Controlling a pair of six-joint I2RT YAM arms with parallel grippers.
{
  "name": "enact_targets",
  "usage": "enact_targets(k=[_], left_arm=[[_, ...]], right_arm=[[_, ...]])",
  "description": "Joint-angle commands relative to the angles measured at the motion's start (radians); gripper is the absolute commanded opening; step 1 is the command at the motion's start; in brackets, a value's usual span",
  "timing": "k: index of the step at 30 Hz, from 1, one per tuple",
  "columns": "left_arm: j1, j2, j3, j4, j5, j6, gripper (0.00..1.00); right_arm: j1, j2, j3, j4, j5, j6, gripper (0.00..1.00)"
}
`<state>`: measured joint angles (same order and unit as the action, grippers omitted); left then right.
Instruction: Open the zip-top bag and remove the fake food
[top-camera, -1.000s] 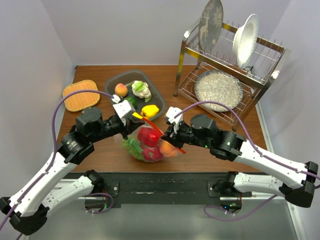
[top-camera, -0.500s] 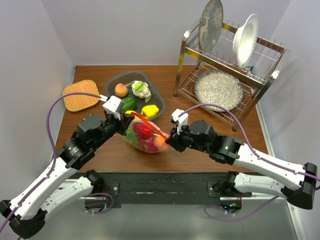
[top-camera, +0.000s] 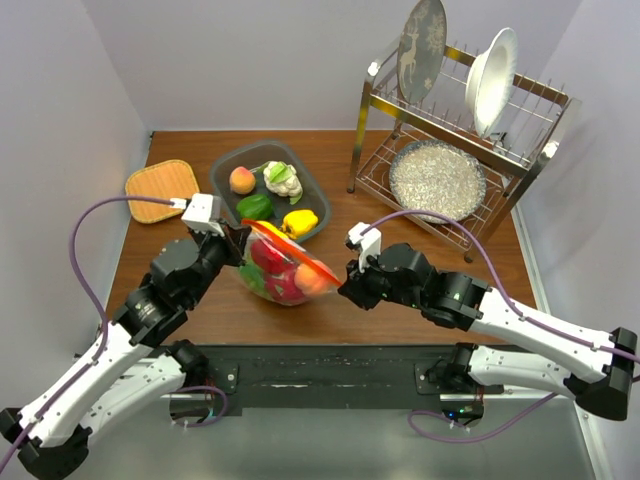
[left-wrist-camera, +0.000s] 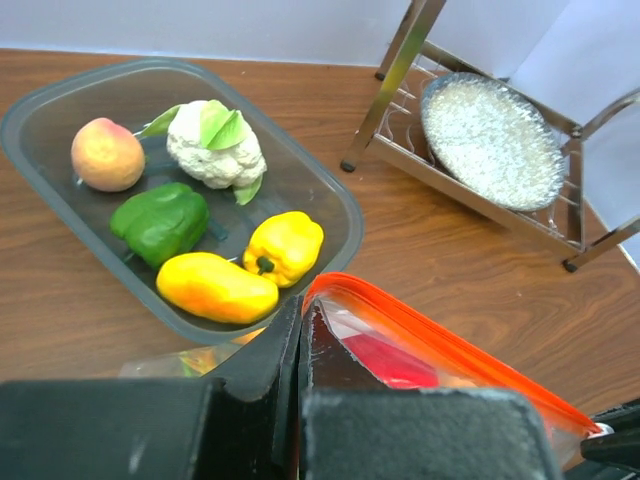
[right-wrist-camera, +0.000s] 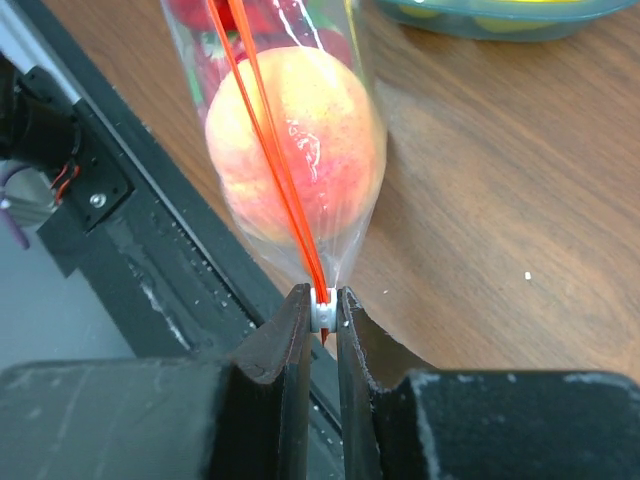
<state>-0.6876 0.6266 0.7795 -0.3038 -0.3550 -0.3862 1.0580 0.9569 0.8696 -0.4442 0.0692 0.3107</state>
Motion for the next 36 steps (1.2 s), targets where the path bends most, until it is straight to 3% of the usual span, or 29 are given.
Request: enact_targets(k=[1,4,7,9,13,16,21,26,36], left_arm=[[0.023,-0.090,-0.069,0.241,-0.035,0.021,0.00],[0.025,-0.125,-0.114,0.325,0.066,0.069,0.00],[0.025,-0.142,-0.131,0.348,0.128,0.111,0.00],[0.023,-0.149,-0.143,0.365,0.189,0.128,0.00],[0.023,-0.162,-0.158,0.373,0.206,0.133,0.00],[0.023,-0.165,-0.164,0.376,0.218,0.136,0.00],[0.023,-0.163,-0.160,0.374,0.231,0.141,0.00],[0.025,-0.151,-0.157,0.373,0.237,0.136,0.00],[0.025,-0.153,-0.155,0.374,0.248,0.139,0.00]], right_arm=[[-0.003,0.028,0.017,-0.091,-0.034,-0.008,0.23],[-0.001,0.057,0.042,-0.051,-0.008,-0.033,0.43],[-0.003,0.075,0.095,-0.031,0.023,-0.068,0.57],[-0.003,0.082,0.146,-0.025,0.038,-0.085,0.60],[-0.003,0.114,0.235,-0.011,0.104,-0.101,0.61],[-0.012,0.172,0.298,-0.011,0.191,-0.110,0.55],[-0.136,0.269,0.333,0.077,0.035,-0.133,0.53],[-0.174,0.344,0.341,0.189,-0.132,-0.191,0.56],[-0.236,0.385,0.373,0.219,-0.144,-0.214,0.61]])
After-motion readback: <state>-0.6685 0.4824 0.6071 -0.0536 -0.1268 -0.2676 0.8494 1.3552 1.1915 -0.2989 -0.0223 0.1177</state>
